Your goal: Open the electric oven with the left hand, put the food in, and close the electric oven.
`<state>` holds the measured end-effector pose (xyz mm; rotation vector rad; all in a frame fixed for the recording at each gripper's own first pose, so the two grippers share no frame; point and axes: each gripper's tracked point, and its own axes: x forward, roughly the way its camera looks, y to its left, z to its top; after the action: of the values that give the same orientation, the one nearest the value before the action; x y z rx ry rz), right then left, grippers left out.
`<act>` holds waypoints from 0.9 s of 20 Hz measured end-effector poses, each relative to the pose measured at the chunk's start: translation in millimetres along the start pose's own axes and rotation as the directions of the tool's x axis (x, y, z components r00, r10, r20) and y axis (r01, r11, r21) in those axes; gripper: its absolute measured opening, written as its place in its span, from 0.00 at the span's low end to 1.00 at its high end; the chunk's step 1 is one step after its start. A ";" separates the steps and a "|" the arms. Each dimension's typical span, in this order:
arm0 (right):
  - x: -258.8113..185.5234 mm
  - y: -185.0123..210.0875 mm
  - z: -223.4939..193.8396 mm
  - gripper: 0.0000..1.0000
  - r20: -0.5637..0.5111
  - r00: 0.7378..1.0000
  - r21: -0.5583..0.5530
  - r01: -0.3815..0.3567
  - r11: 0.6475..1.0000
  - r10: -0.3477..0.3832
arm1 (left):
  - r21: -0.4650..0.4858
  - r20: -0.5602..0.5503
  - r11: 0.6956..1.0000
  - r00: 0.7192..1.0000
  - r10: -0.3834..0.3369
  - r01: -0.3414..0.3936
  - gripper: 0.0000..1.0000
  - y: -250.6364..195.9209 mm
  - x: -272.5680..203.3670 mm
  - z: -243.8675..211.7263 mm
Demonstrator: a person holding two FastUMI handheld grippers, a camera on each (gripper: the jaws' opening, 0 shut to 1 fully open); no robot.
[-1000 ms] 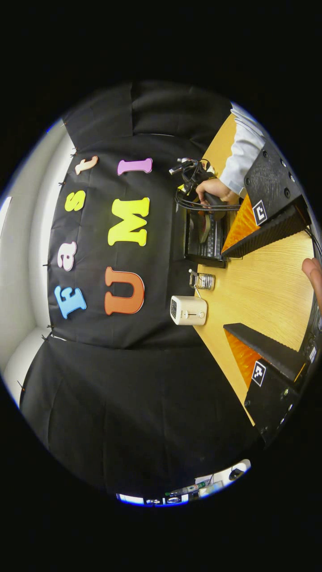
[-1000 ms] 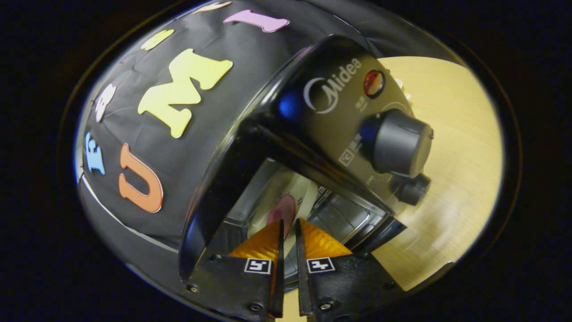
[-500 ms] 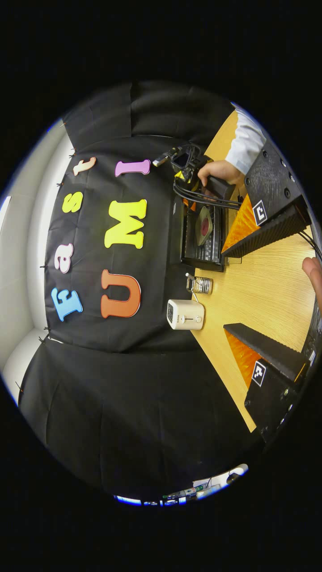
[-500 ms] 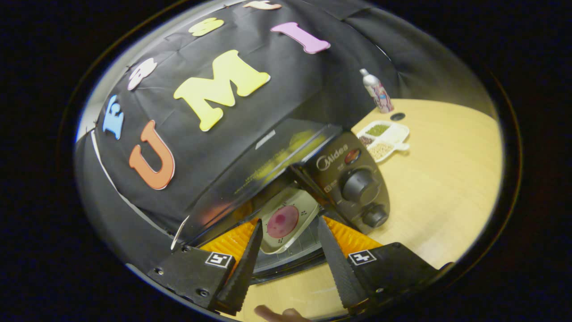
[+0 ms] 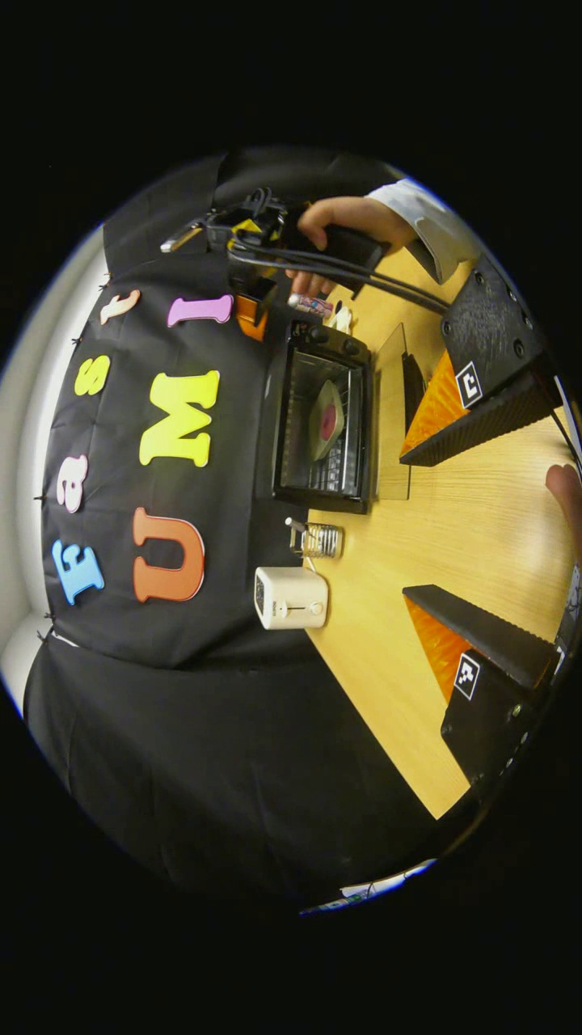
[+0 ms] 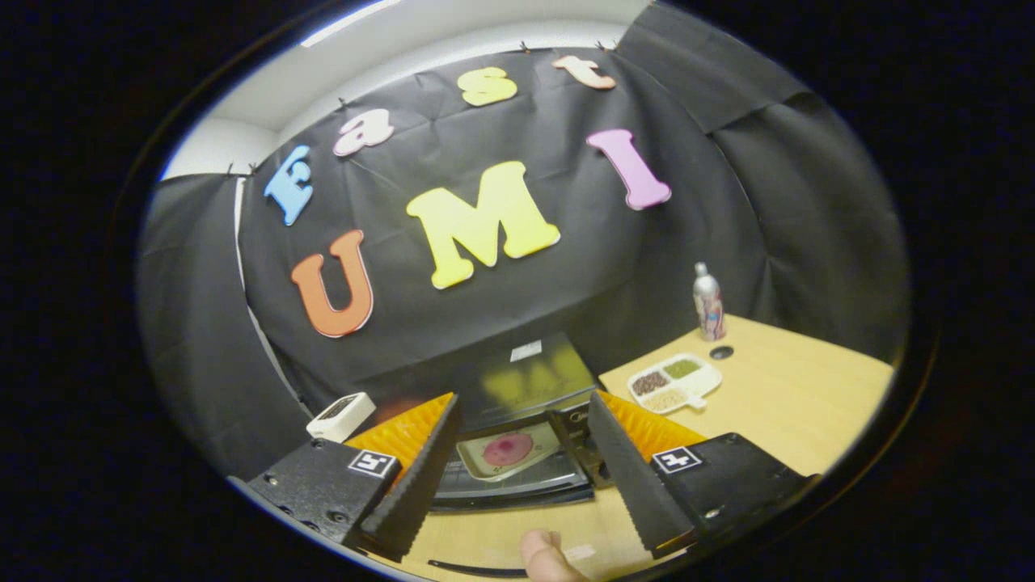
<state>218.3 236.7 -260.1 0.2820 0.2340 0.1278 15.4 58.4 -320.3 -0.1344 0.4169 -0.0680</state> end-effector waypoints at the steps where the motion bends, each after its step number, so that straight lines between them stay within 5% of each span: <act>1: -8.7 -1.2 9.8 1.00 0.021 1.000 -0.022 -0.005 1.000 0.005 | 0.001 -0.019 1.000 1.000 -0.014 0.014 0.94 -6.6 6.4 -3.8; 13: -89.7 -63.5 63.8 0.96 0.083 0.997 -0.245 0.031 0.969 -0.010 | 0.033 -0.205 0.980 0.961 -0.185 0.196 0.94 -108.2 66.0 -64.5; 18: -117.7 -84.2 74.9 0.96 0.128 0.992 -0.266 0.025 0.964 0.009 | 0.048 -0.285 0.973 0.937 -0.203 0.225 0.94 -136.4 90.8 -89.0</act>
<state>130.9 118.5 -189.8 0.0197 0.0884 0.1311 56.7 -95.3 -417.4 -0.0913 0.6797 -0.3217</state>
